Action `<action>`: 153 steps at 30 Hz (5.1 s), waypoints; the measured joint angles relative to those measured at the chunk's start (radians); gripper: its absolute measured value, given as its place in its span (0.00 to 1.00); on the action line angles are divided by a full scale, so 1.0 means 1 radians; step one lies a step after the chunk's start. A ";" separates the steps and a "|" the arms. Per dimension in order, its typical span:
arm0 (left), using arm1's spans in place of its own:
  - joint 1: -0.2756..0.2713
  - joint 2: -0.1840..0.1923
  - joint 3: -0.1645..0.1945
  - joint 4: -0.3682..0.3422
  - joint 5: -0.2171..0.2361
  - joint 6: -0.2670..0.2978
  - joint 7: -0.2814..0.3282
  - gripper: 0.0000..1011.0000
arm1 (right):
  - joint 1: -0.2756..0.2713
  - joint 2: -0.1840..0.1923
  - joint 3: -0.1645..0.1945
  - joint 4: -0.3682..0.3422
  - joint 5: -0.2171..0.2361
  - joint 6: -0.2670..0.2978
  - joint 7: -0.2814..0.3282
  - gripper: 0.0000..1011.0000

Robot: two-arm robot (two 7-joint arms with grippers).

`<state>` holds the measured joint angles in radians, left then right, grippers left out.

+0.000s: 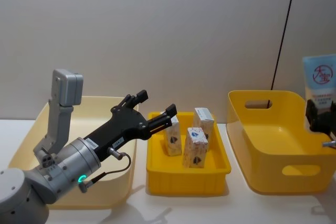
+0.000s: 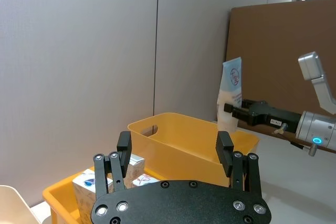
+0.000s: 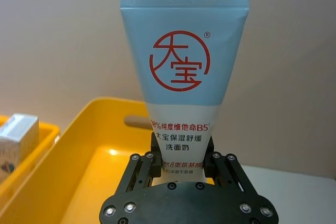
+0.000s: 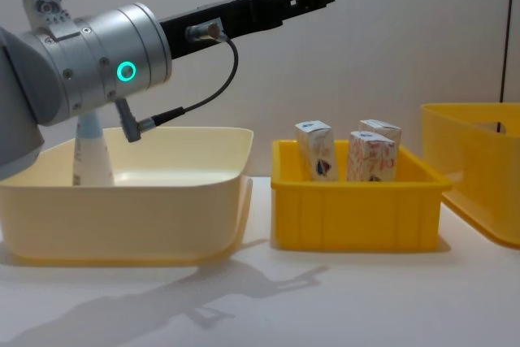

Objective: Bimanual collaborative sorting of washing and personal care products

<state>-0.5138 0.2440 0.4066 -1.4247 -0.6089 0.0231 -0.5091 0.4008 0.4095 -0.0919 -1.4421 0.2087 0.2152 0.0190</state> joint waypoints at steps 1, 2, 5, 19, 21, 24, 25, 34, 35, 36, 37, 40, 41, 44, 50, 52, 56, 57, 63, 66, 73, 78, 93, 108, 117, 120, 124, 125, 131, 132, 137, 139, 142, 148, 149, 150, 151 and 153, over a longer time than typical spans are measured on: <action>0.000 0.000 0.000 0.000 0.000 0.000 0.000 0.99 | 0.000 0.003 -0.001 0.001 -0.001 0.007 0.003 0.42; 0.000 0.000 0.000 0.000 0.000 0.000 0.000 0.99 | 0.002 0.008 -0.004 0.002 -0.003 0.019 0.012 0.42; 0.000 0.000 0.000 0.000 0.000 0.000 0.000 0.99 | 0.005 0.015 -0.010 0.004 -0.006 0.045 0.027 0.41; 0.000 0.000 0.000 0.000 0.000 0.000 0.000 0.99 | 0.025 0.016 -0.023 0.024 -0.006 0.120 0.066 0.43; 0.000 0.000 0.000 0.000 0.000 0.000 0.000 0.99 | 0.027 0.015 -0.024 0.026 -0.005 0.126 0.070 0.47; 0.000 0.000 0.000 0.000 0.000 0.000 0.000 0.99 | 0.029 0.014 -0.024 0.028 -0.005 0.131 0.072 0.54; 0.000 0.000 0.000 0.000 0.000 0.000 0.000 0.99 | 0.030 0.013 -0.025 0.029 -0.005 0.134 0.073 0.61; 0.000 0.000 0.000 0.000 0.000 0.000 0.000 0.99 | 0.034 0.012 -0.027 0.032 -0.005 0.145 0.079 0.87; 0.000 0.000 0.000 0.000 0.000 0.000 0.000 0.99 | 0.034 0.012 -0.027 0.033 -0.005 0.146 0.079 0.89; 0.000 0.000 0.000 0.000 0.000 0.000 0.000 0.99 | 0.034 0.012 -0.027 0.033 -0.005 0.147 0.079 0.93; 0.000 0.000 0.000 0.000 0.000 0.000 0.000 0.99 | 0.035 0.012 -0.027 0.033 -0.005 0.148 0.080 0.94; 0.000 0.000 0.000 0.000 0.000 0.000 0.000 0.99 | 0.035 0.011 -0.027 0.034 -0.005 0.149 0.081 0.99; 0.000 0.000 0.000 0.000 0.000 0.000 0.000 0.99 | 0.035 0.011 -0.027 0.034 -0.005 0.150 0.081 0.99; 0.000 0.000 0.000 0.000 0.000 0.000 0.000 0.99 | 0.036 0.011 -0.028 0.034 -0.005 0.152 0.082 0.99; 0.000 0.000 0.000 0.000 0.000 0.000 0.000 0.99 | 0.036 0.010 -0.028 0.035 -0.005 0.154 0.083 0.99; 0.000 0.000 0.000 0.000 0.000 0.000 0.000 0.99 | 0.036 0.010 -0.028 0.035 -0.005 0.153 0.084 0.99; 0.000 0.000 0.000 0.000 0.000 0.000 0.000 0.99 | 0.034 0.008 -0.023 0.032 -0.002 0.145 0.089 0.99; 0.000 0.000 0.000 0.000 0.000 0.000 0.000 0.99 | 0.032 0.006 -0.019 0.029 0.002 0.137 0.093 0.99; 0.000 0.000 0.000 0.000 0.000 0.000 0.000 0.99 | 0.020 -0.003 0.004 0.009 0.034 0.087 0.125 0.99; 0.004 0.002 0.001 -0.003 0.004 0.000 0.007 0.99 | 0.013 -0.009 0.017 -0.002 0.055 0.056 0.148 0.99; 0.039 0.019 0.006 -0.028 0.056 -0.001 0.069 0.99 | -0.002 -0.023 0.047 -0.025 0.114 -0.016 0.205 0.99; 0.071 0.035 0.012 -0.052 0.104 -0.002 0.127 0.99 | -0.009 -0.033 0.066 -0.043 0.158 -0.060 0.245 0.99; 0.182 0.091 0.032 -0.133 0.268 -0.006 0.327 0.99 | -0.075 -0.041 0.036 -0.091 0.151 -0.083 0.219 0.99; 0.272 0.135 0.047 -0.198 0.400 -0.009 0.488 0.99 | -0.214 -0.054 -0.033 -0.186 0.121 -0.123 0.149 0.99; 0.277 0.138 0.048 -0.202 0.409 -0.010 0.498 0.99 | -0.302 -0.062 -0.077 -0.247 0.102 -0.149 0.105 0.99; 0.277 0.138 0.048 -0.202 0.409 -0.010 0.498 0.99 | -0.332 -0.065 -0.093 -0.268 0.096 -0.158 0.090 0.99; 0.277 0.138 0.048 -0.202 0.409 -0.010 0.498 0.99 | -0.366 -0.068 -0.110 -0.291 0.089 -0.168 0.073 0.99; 0.277 0.138 0.048 -0.202 0.409 -0.010 0.498 0.99 | -0.373 -0.069 -0.113 -0.295 0.088 -0.170 0.069 0.99; 0.277 0.138 0.048 -0.202 0.409 -0.010 0.498 0.99 | -0.407 -0.072 -0.131 -0.319 0.081 -0.180 0.052 0.99; 0.277 0.138 0.047 -0.202 0.409 -0.010 0.498 0.99 | -0.410 -0.072 -0.132 -0.321 0.080 -0.180 0.051 0.99; 0.277 0.138 0.047 -0.202 0.409 -0.010 0.498 0.99 | -0.450 -0.076 -0.151 -0.349 0.072 -0.191 0.031 0.99; 0.277 0.138 0.047 -0.202 0.409 -0.009 0.498 0.99 | -0.460 -0.077 -0.157 -0.356 0.069 -0.195 0.025 0.99; 0.277 0.138 0.048 -0.202 0.409 -0.009 0.498 0.99 | -0.466 -0.078 -0.160 -0.360 0.068 -0.197 0.023 0.99; 0.277 0.138 0.048 -0.201 0.409 -0.009 0.498 0.99 | -0.461 -0.081 -0.161 -0.356 0.067 -0.196 0.021 0.99; 0.277 0.138 0.048 -0.201 0.409 -0.009 0.498 0.99 | -0.461 -0.081 -0.161 -0.356 0.067 -0.196 0.021 0.99; 0.277 0.138 0.048 -0.201 0.409 -0.009 0.498 0.99 | -0.459 -0.081 -0.162 -0.354 0.066 -0.196 0.022 0.99; 0.277 0.138 0.048 -0.201 0.408 -0.009 0.498 0.99 | -0.452 -0.082 -0.162 -0.349 0.066 -0.194 0.022 0.99; 0.277 0.138 0.048 -0.201 0.409 -0.009 0.498 0.99 | -0.428 -0.088 -0.160 -0.334 0.064 -0.188 0.025 0.99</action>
<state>-0.2372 0.3821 0.4543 -1.6261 -0.2004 0.0140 -0.0109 -0.0276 0.3219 -0.2518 -1.7758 0.2726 0.0270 0.0443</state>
